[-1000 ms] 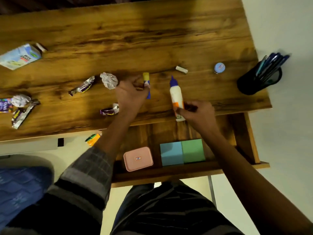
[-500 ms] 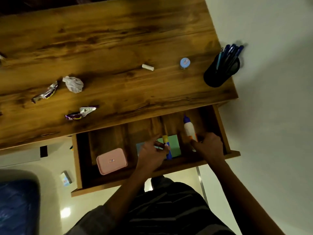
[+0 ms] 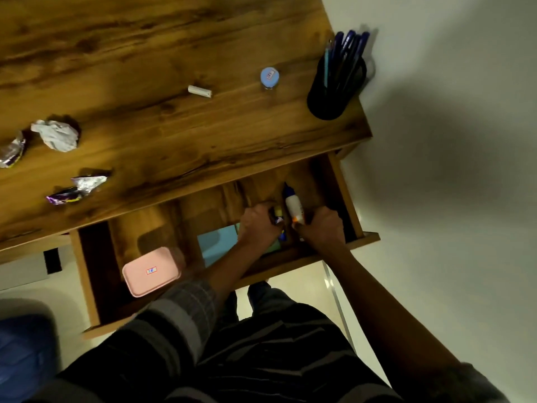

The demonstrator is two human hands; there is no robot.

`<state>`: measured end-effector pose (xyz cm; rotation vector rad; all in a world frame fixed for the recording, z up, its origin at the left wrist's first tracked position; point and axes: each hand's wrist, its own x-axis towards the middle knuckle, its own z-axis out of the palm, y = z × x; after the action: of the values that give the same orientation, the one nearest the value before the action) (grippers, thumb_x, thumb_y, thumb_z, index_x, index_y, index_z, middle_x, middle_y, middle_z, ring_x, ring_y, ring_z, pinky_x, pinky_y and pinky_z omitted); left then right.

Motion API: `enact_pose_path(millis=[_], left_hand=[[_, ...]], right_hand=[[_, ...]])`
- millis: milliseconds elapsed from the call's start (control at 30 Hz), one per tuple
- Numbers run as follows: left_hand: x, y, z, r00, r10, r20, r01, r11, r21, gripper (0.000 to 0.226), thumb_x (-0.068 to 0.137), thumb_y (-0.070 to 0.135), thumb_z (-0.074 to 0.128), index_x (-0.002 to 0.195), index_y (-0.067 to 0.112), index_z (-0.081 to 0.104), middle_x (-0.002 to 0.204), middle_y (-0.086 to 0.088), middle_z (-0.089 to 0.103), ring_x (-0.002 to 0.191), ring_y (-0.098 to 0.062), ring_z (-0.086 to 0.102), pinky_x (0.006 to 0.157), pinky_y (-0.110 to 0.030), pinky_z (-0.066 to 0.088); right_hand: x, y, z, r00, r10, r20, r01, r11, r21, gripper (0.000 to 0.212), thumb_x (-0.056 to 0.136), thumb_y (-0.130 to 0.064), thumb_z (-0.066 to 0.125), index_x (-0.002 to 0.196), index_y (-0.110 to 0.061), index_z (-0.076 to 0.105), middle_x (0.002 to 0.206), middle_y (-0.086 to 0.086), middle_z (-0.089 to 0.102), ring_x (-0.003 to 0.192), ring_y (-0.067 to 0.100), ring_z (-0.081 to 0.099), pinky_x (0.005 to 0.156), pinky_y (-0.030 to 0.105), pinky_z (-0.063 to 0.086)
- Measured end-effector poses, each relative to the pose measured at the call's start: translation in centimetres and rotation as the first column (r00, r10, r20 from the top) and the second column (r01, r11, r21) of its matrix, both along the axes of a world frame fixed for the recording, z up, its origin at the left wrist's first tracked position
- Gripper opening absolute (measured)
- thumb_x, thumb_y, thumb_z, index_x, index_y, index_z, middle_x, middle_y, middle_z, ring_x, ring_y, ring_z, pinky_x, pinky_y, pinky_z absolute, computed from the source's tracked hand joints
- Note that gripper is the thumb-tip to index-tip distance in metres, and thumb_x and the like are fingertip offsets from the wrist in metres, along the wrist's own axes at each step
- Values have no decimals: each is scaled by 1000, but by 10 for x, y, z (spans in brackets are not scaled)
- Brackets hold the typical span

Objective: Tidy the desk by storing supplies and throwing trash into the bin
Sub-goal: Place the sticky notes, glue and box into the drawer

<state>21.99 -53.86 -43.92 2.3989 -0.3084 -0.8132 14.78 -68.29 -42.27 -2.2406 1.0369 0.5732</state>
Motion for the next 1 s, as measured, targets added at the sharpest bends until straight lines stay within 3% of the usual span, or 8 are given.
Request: enact_pose_path(millis=[133, 267, 433, 567, 767, 1000], left_hand=[[0, -12, 0, 988, -121, 97, 112, 990, 87, 33, 86, 36, 76, 115, 22, 72, 108, -7, 76, 101, -29, 72, 86, -36, 57], [-3, -21, 4, 973, -209, 94, 190, 966, 176, 36, 91, 35, 72, 121, 18, 64, 116, -10, 72, 107, -30, 70, 93, -40, 56], [-9, -21, 1, 970, -228, 86, 201, 948, 246, 31, 94, 29, 67, 122, 15, 62, 117, -10, 68, 105, -28, 69, 91, -37, 56], [-13, -8, -3, 981, -192, 23, 178, 945, 273, 28, 95, 34, 67, 113, 14, 65, 110, -10, 70, 102, -29, 69, 89, -39, 58], [-13, 11, -5, 998, -63, 31, 57, 985, 161, 44, 87, 42, 74, 127, 22, 68, 117, -8, 73, 108, -28, 69, 90, -35, 55], [-13, 24, 3, 998, 25, 53, -27, 999, 37, 43, 88, 34, 76, 129, 23, 68, 115, -9, 75, 106, -28, 70, 92, -37, 57]], right_hand=[[-3, 0, -2, 1000, 7, 23, -7, 1000, 15, 46, 79, -52, 78, 104, -13, 72, 94, 6, 74, 86, 23, 73, 74, 30, 56], [-5, 1, -3, 999, 13, 43, -14, 1000, 20, 54, 79, -56, 77, 112, -14, 68, 104, 7, 72, 95, 24, 71, 82, 34, 56], [-7, 2, -6, 998, 34, 55, -35, 999, 14, 51, 81, -50, 78, 115, -13, 66, 109, 8, 71, 99, 25, 70, 85, 35, 56], [-7, 3, -10, 997, 66, 48, -67, 998, 9, 58, 76, -57, 80, 113, -14, 68, 105, 7, 73, 95, 24, 71, 83, 35, 57], [-8, 4, -8, 985, 169, 41, -171, 982, 75, 64, 68, -61, 82, 111, -16, 71, 104, 6, 74, 95, 24, 71, 85, 39, 59], [-6, 7, -3, 981, 191, 35, -193, 977, 90, 65, 70, -60, 81, 116, -15, 70, 110, 7, 73, 100, 23, 69, 85, 32, 52]])
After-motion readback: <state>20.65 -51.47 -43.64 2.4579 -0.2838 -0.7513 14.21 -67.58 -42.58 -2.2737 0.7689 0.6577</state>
